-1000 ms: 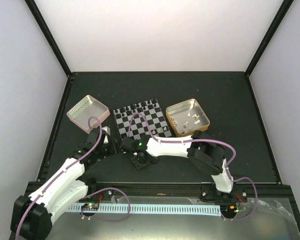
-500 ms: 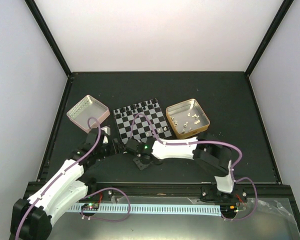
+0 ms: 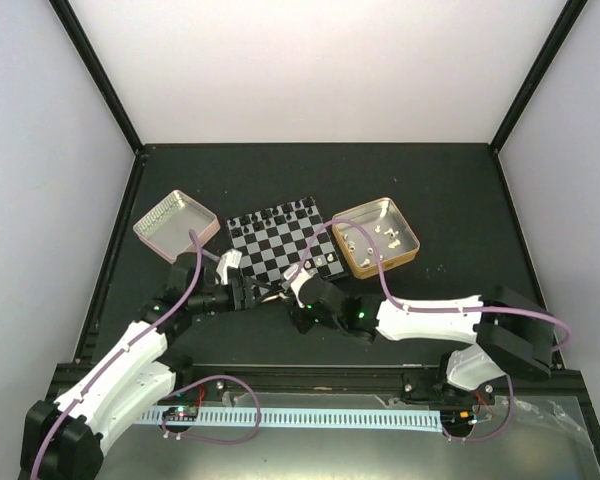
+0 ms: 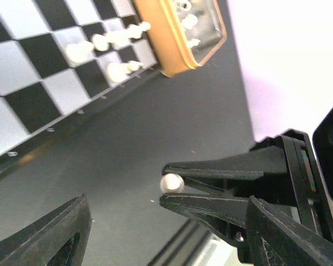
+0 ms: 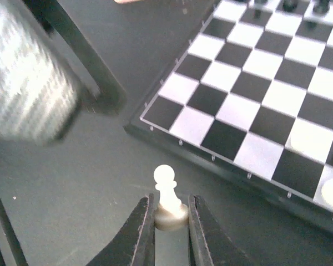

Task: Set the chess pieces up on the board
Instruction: Pick up the chess piece at the center of the board, then place the chess piece on the chessboard, then pick up the chess piece from the storage box, then place the chess piece on the chessboard, then pick up the chess piece from the storage box.

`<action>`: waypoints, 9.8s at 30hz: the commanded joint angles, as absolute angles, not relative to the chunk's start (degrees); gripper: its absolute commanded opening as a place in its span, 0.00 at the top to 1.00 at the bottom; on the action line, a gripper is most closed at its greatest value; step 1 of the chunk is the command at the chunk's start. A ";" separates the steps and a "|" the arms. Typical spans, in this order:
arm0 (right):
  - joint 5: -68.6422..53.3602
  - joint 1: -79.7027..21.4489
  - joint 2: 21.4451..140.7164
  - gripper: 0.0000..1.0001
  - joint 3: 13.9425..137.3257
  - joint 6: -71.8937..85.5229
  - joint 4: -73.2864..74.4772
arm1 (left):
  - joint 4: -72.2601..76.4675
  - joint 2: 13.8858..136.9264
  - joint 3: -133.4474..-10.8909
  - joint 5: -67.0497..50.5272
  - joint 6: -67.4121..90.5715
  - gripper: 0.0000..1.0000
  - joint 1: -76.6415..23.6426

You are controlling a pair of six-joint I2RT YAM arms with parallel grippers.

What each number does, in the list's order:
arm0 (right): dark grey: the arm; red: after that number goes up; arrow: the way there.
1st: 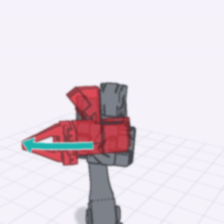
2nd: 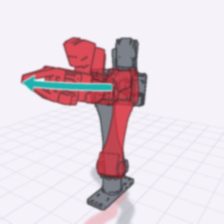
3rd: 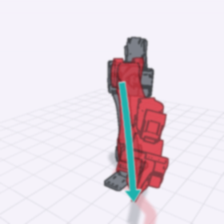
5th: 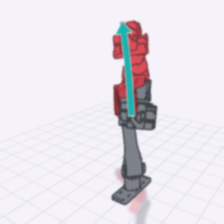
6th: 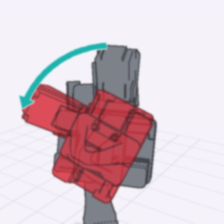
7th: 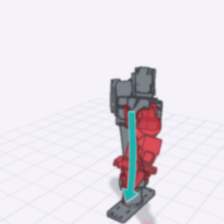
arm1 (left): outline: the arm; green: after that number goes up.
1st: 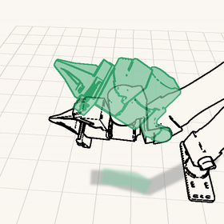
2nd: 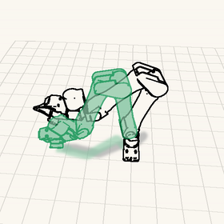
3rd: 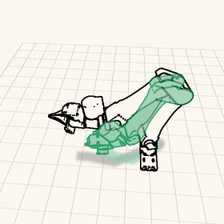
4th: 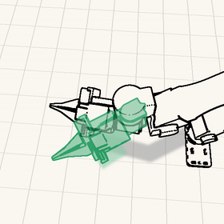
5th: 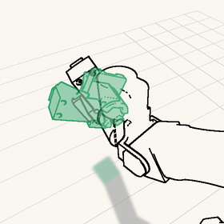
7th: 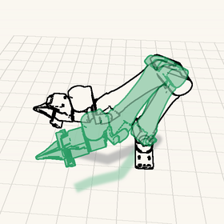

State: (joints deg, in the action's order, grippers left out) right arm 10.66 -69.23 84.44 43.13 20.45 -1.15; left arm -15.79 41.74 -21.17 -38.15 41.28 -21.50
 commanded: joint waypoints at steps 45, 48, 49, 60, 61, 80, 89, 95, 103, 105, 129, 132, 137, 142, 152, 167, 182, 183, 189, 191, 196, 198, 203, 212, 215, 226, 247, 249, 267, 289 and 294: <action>4.89 -68.11 78.12 0.89 39.67 6.51 -17.59 | -4.05 53.70 -26.46 -50.85 43.97 0.92 -22.15; 5.88 -68.10 78.46 0.85 40.23 7.68 -16.76 | -4.35 53.36 -26.28 -50.96 43.43 0.98 -22.25; 6.65 -68.07 78.60 0.80 40.87 8.64 -15.72 | -5.00 53.16 -26.47 -50.10 42.95 0.99 -22.24; 12.14 -63.67 69.05 0.34 42.12 23.87 -3.34 | -20.00 49.58 -33.66 -10.89 32.37 0.98 -24.55; 12.92 -62.39 68.09 0.34 42.98 26.32 -0.75 | -19.91 50.21 -34.11 -8.35 32.18 0.99 -25.16; 1.97 -47.17 72.09 0.32 47.65 43.04 13.36 | -16.80 63.08 -30.18 17.87 37.55 0.98 -38.99; 2.04 -47.19 72.18 0.32 47.87 43.67 13.71 | -10.29 72.15 -29.35 19.17 34.91 0.98 -38.85; 1.87 -47.12 72.33 0.32 48.24 43.97 13.89 | -9.14 75.04 -29.12 20.45 35.26 0.99 -38.82; 1.39 -47.16 72.70 0.32 48.60 43.55 13.84 | -9.25 77.45 -28.87 20.44 36.29 0.89 -38.82; 1.39 -47.18 72.63 0.32 48.80 43.46 14.24 | -10.22 77.27 -29.23 20.47 36.55 0.86 -38.80; 3.42 -45.76 69.85 0.32 49.80 43.29 17.31 | -16.74 74.56 -33.04 18.01 35.86 0.72 -38.84; 5.14 -44.38 69.50 0.32 50.64 42.65 19.56 | -18.19 71.97 -34.20 18.80 35.90 0.61 -38.59; 6.33 -38.77 70.63 0.32 52.61 41.12 24.61 | -21.17 67.10 -36.98 19.68 35.41 0.49 -37.19; 5.11 -31.27 76.80 0.35 56.43 37.41 31.75 | -22.00 60.78 -39.54 19.86 34.03 0.42 -35.66; 6.69 -24.54 99.48 0.49 72.61 30.29 38.01 | -16.03 50.23 -42.82 16.07 26.19 0.36 -32.83; 10.36 -20.89 112.71 0.53 79.41 30.86 38.27 | -14.38 47.70 -42.26 14.39 23.79 0.34 -30.54; 10.73 -20.39 117.68 0.76 84.42 28.13 38.18 | -14.53 47.11 -41.85 13.67 23.91 0.34 -29.77; 10.77 -20.39 117.88 0.77 84.52 28.15 38.10 | -14.58 47.04 -41.88 13.63 24.01 0.34 -29.79; 11.44 -20.31 118.07 0.90 84.48 28.64 38.63 | -14.60 46.68 -41.68 13.80 24.05 0.34 -29.71; 12.18 -20.32 117.19 0.95 84.27 28.76 38.85 | -14.59 46.60 -41.66 13.75 24.01 0.34 -29.63; 12.11 -20.39 112.51 0.98 82.90 28.36 39.14 | -14.51 46.50 -41.75 13.67 24.05 0.34 -29.62; 11.08 -20.46 110.09 0.98 82.65 28.11 39.67 | -14.36 46.34 -41.70 13.58 24.11 0.34 -29.62; 5.28 -21.57 103.94 0.98 81.72 27.60 40.72 | -14.11 45.98 -41.53 13.36 24.32 0.34 -29.56; 2.69 -35.44 102.13 0.98 86.39 27.81 44.56 | -14.03 43.92 -41.14 14.67 25.07 0.34 -29.41; 3.00 -41.68 105.10 0.98 90.86 27.95 46.40 | -14.40 42.07 -40.75 17.59 26.08 0.34 -29.40; 4.61 -53.92 117.72 0.97 101.21 28.22 49.90 | -15.32 34.58 -38.28 26.79 28.17 0.34 -29.36; 6.17 -55.66 126.90 0.95 103.59 27.86 53.47 | -15.20 34.80 -37.63 26.71 28.23 0.33 -29.26; 6.32 -55.66 127.27 0.94 103.75 27.75 53.49 | -15.20 34.96 -37.69 26.66 28.24 0.33 -29.26; 6.13 -55.63 122.04 0.77 105.40 28.86 53.86 | -15.38 35.28 -37.95 26.72 28.08 0.33 -29.18; 13.04 -27.67 98.44 0.63 73.96 36.24 42.44 | -13.71 36.50 -37.88 22.43 27.37 0.32 -28.83; 15.69 -22.56 101.50 0.63 73.04 36.08 41.31 | -13.54 37.33 -38.13 21.48 26.95 0.32 -28.83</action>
